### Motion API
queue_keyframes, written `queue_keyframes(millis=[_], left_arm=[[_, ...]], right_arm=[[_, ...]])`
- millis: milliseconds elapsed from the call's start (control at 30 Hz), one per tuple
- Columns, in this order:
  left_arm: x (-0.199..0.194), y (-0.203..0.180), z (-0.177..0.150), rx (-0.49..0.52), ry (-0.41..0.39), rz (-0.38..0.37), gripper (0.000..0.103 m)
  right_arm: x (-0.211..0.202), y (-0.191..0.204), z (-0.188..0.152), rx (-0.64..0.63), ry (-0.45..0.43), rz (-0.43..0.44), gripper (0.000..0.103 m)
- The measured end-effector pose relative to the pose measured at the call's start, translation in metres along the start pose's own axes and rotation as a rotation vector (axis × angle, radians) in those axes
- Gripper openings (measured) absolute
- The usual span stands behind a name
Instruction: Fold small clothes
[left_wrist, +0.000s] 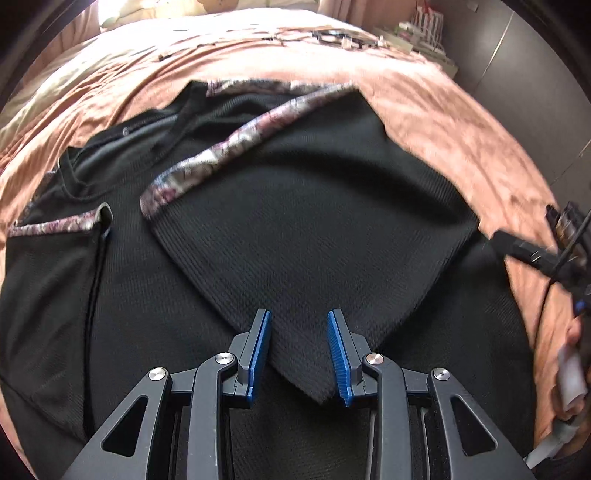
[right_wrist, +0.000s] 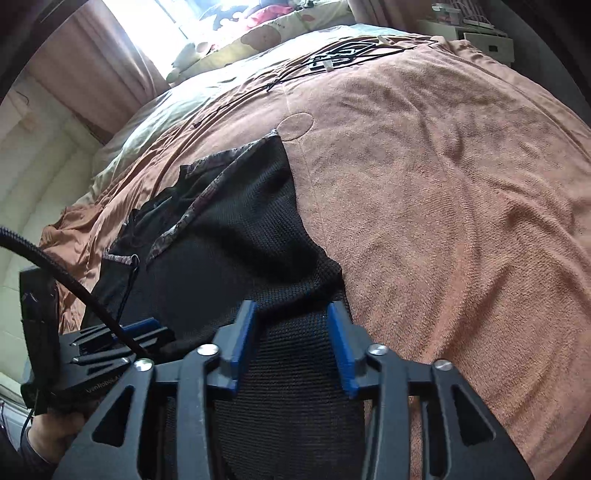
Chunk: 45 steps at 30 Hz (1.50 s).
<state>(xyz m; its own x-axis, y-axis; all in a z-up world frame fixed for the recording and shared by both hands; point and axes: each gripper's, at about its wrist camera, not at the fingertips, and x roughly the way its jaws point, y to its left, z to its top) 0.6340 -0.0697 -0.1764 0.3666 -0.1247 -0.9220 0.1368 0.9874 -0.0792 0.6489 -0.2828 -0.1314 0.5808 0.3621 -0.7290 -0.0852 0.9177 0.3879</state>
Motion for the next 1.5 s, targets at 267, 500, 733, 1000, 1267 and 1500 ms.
queue_keyframes(millis=[267,500,733,1000,1267,1500], left_arm=[[-0.019,-0.003,-0.019,0.025,0.009,0.057,0.053],[-0.077,0.020,-0.039,-0.030,-0.039,0.045,0.054],[-0.152,0.051,-0.060,-0.078,-0.145,0.034,0.085],[-0.227,0.080,-0.095,-0.152,-0.288,0.032,0.100],[-0.288,0.101,-0.148,-0.179,-0.377,0.044,0.100],[-0.345,0.114,-0.201,-0.191,-0.484,0.086,0.100]], right_arm=[[-0.026,0.007,-0.007,0.000,-0.004,0.009,0.065],[-0.070,0.026,-0.021,-0.060,-0.023,0.027,0.077],[-0.113,0.063,-0.053,-0.158,-0.036,-0.022,0.103],[-0.172,0.098,-0.086,-0.202,-0.061,-0.112,0.103],[-0.232,0.125,-0.118,-0.244,-0.122,-0.098,0.103],[-0.283,0.134,-0.156,-0.298,-0.195,-0.094,0.103]])
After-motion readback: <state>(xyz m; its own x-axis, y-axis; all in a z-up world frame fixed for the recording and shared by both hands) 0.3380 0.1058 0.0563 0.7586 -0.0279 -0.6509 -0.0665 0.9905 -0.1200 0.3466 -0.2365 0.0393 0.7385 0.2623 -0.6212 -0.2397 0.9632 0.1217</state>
